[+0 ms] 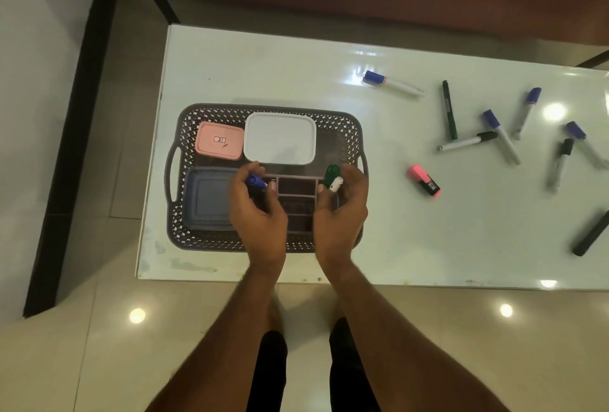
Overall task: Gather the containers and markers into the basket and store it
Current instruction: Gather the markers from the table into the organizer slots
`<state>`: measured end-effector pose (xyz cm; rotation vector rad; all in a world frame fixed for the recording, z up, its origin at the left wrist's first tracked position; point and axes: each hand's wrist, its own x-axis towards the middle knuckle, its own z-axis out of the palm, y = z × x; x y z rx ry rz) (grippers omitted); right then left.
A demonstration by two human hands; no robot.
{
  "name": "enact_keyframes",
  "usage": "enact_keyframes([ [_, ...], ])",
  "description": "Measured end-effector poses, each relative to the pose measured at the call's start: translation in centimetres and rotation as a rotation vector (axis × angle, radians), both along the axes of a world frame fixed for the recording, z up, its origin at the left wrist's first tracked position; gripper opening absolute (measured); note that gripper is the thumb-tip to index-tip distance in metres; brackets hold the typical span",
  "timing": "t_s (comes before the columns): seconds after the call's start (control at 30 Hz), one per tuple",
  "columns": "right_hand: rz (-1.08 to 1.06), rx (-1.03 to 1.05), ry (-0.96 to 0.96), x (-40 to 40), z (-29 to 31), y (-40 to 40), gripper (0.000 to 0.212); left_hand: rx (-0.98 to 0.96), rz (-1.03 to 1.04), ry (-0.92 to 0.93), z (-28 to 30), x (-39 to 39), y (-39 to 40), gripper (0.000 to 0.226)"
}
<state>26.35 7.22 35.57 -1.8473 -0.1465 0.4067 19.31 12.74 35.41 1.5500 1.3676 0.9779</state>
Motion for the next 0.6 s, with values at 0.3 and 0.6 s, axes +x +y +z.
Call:
enact_keyframes([
  [0.3, 0.101, 0.06, -0.067, 3.0, 1.5, -1.0, 0.038, 0.197, 0.128, 0.062, 1.8, 1.8, 0.7, 0.038],
  [0.6, 0.172, -0.052, -0.384, 14.6, 1.4, -4.0, 0.023, 0.378, -0.099, 0.056, 4.1, 12.3, 0.4, 0.03],
])
